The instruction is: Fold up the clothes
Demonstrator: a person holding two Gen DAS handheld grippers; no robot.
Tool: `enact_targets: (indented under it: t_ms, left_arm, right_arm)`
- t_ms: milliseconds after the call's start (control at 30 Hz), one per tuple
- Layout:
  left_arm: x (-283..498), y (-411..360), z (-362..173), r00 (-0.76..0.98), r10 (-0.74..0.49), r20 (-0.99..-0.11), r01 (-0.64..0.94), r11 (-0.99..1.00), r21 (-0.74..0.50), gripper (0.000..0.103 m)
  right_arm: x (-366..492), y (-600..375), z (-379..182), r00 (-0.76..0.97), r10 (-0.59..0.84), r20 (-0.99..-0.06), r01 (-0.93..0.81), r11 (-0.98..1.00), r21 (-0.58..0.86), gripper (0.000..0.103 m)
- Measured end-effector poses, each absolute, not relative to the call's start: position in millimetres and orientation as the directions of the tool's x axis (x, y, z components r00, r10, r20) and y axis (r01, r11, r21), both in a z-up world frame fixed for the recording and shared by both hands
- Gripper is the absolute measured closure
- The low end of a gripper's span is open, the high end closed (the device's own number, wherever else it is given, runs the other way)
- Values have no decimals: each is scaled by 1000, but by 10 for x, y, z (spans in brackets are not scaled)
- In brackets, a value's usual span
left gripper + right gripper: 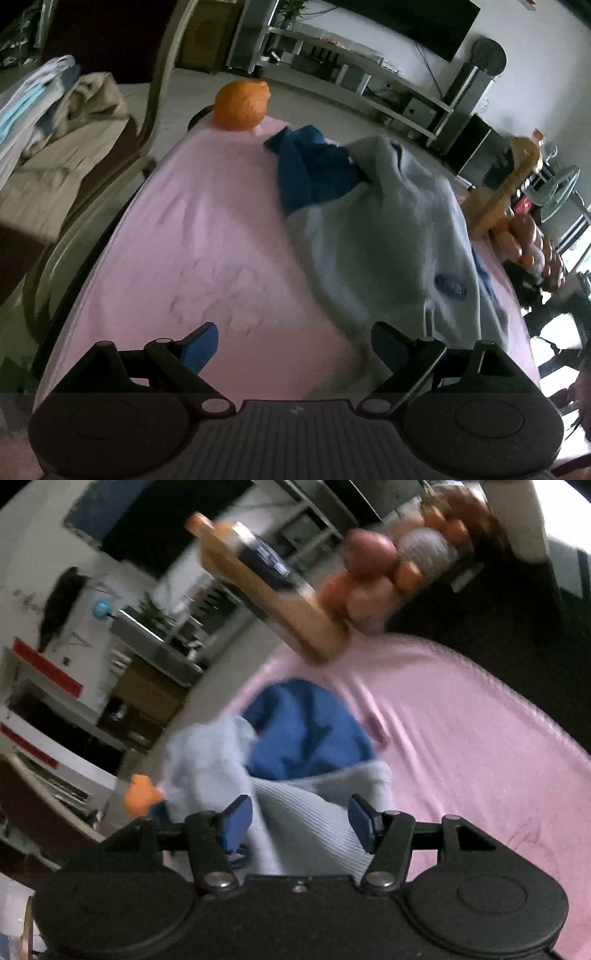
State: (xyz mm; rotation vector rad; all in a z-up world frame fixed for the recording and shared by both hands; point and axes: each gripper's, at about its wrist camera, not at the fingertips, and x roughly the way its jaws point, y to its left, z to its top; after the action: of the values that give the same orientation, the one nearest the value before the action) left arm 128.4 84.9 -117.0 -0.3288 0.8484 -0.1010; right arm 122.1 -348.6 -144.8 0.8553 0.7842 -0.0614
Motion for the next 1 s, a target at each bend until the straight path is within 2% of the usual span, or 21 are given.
enact_targets:
  t_ms: [67,100,167,333,500,567,600,633,833,933,1000]
  left_arm:
    - [1630,871,-1210,659,-223,-718,-65,934,-350,25]
    - [1800,885,-1260,651,-229,-724,-79,928,-364,36]
    - [2134,906,-1411,614,-252,-748,-119,907,-403,46]
    - [2682,887,-1755,575,-268,-773,-157,891,-426,42]
    - [2884,787,-1922,588,-271,-762,-125,901,-416,44]
    - [2914,695,-1901,600,-261,-756,-91,917,-389,63]
    - [2916,646,-1876,598,-250,-761,-82,926,-369,80]
    - [2917,598,-1850,596,-239,-767,-75,934,-349,85]
    - [2446,524,-1230,694,-143,-705,-49,968,-245,87]
    - [2000,605,-816,737,-70,-672,-81,978,-191,88]
    - [1625,735,-596,752,-44,-658,-117,973,-199,88]
  right_arm:
    - [1252,-3455,-1501,700,258,-666,379,656,653,50]
    - [1265,-3441,-1478,707,258,-659,366,664,652,50]
    - [1273,-3408,-1400,721,225,-656,347,702,622,50]
    - [1270,-3438,-1430,708,203,-677,366,714,597,50]
    - [1334,-3464,-1493,682,218,-698,386,704,597,50]
    - [1380,-3430,-1497,679,221,-700,377,712,592,50]
    - [1397,-3405,-1490,679,221,-700,370,721,586,50]
    - [1417,-3376,-1483,678,216,-703,362,734,575,50]
    - [1466,-3303,-1459,669,153,-727,356,793,494,50]
    - [1424,-3340,-1459,675,146,-724,372,780,504,50]
    - [1382,-3357,-1452,680,148,-718,377,769,516,50]
